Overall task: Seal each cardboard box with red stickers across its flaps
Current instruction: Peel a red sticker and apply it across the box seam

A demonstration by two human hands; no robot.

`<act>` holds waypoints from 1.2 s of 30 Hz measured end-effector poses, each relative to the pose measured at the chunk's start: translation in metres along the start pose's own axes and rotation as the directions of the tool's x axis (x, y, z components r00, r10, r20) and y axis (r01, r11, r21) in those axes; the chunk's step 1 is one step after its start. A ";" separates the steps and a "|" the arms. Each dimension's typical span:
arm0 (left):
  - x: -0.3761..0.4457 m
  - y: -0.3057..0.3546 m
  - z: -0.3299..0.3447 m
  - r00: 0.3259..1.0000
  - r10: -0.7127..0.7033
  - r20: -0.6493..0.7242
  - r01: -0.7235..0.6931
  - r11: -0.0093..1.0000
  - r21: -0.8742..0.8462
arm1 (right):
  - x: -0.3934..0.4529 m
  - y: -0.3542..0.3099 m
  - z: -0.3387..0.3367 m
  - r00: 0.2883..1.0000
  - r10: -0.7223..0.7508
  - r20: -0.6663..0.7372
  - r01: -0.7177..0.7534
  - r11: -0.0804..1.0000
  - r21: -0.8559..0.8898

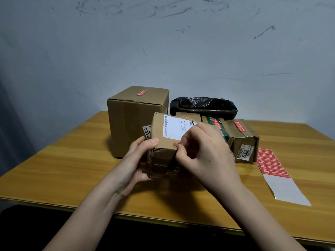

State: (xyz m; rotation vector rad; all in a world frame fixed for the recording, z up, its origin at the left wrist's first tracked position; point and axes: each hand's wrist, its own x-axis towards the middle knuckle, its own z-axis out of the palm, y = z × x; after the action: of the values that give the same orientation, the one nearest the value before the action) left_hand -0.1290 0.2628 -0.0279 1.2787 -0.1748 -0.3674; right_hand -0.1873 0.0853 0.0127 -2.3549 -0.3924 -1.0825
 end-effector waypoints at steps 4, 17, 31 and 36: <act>0.000 0.000 0.000 1.000 -0.009 0.013 0.009 1.000 -0.011 | -0.002 0.002 0.003 0.998 -0.017 -0.054 0.018 1.000 0.026; -0.004 0.001 -0.003 0.998 -0.063 0.031 0.062 0.998 0.027 | 0.023 0.016 -0.028 0.829 -0.054 0.556 -0.199 0.901 0.385; -0.018 0.012 0.004 0.992 -0.076 0.100 0.073 0.997 0.035 | 0.034 0.031 -0.024 0.801 -0.265 0.536 0.028 0.912 0.409; -0.017 0.012 0.002 0.989 -0.094 0.112 0.088 0.994 0.061 | 0.036 0.030 -0.024 0.768 -0.309 0.561 0.002 0.877 0.481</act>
State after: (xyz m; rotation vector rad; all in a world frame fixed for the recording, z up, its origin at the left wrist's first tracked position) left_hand -0.1434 0.2701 -0.0148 1.3240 -0.2256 -0.5175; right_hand -0.1659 0.0488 0.0440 -2.1968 -0.9912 -0.1697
